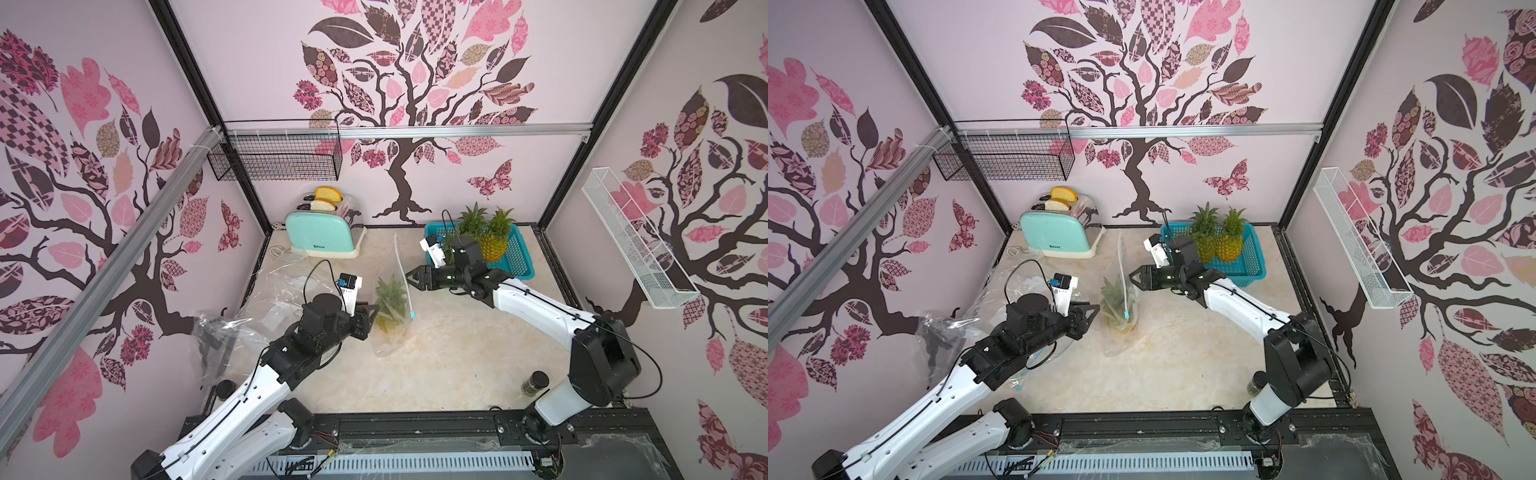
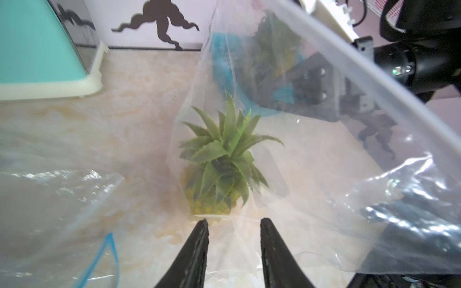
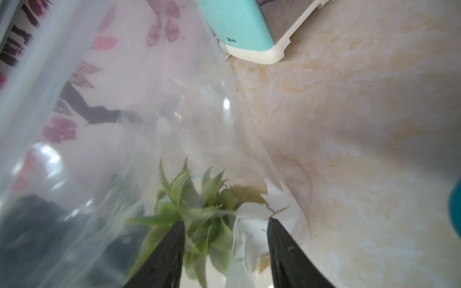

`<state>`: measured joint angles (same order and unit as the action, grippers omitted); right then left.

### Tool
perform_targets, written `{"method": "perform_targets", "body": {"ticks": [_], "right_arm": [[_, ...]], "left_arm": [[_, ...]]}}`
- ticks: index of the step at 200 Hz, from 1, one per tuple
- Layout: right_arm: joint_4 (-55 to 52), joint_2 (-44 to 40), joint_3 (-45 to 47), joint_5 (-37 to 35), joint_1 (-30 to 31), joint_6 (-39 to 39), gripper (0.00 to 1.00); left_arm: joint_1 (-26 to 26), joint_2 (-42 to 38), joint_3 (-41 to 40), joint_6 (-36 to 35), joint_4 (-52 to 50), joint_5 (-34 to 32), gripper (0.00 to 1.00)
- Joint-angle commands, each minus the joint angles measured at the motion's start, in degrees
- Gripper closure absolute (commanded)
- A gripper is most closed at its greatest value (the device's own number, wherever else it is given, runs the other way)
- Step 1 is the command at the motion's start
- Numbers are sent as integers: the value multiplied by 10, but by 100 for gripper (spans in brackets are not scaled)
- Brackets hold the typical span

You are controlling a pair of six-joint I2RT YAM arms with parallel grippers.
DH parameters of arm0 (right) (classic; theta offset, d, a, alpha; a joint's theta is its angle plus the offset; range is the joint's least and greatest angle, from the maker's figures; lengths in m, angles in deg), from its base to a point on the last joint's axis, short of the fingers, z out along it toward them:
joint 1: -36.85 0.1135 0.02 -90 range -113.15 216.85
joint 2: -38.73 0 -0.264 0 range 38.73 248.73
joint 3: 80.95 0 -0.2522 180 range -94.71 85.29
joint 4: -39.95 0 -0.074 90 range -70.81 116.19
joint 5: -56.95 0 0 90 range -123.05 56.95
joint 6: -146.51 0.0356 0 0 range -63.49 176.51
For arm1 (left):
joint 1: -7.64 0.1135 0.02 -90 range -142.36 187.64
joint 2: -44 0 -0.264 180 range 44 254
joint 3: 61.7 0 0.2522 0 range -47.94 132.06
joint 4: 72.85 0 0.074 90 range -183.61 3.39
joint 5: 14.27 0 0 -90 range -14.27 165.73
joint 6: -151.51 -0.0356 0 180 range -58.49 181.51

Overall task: Open the zip-top bag and take out the pineapple
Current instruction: Adjust the zipper food storage bag at the center of the board.

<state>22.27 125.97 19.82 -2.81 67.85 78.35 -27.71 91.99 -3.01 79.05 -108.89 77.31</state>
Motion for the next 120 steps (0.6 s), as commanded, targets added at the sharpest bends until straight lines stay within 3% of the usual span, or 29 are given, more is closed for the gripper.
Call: {"method": "perform_targets", "body": {"ticks": [1, 21, 56, 96, 120], "right_arm": [[-59, -57, 18, -23, 2, -41, 36], [-65, -88, 31, -1, 1, -51, 30], [-52, -58, 14, 94, 1, -37, 25], [26, 0, 16, 149, 4, 19, 25], [51, 24, 9, 158, 17, 34, 26]], "left_arm": [[48, 26, 42, -39, -34, 43, 48], [87, 43, 45, -38, -7, 117, 43], [93, 92, 37, -19, 38, 208, 40], [93, 139, 7, 11, 110, 245, 40], [93, 162, -7, 19, 145, 248, 45]]}}
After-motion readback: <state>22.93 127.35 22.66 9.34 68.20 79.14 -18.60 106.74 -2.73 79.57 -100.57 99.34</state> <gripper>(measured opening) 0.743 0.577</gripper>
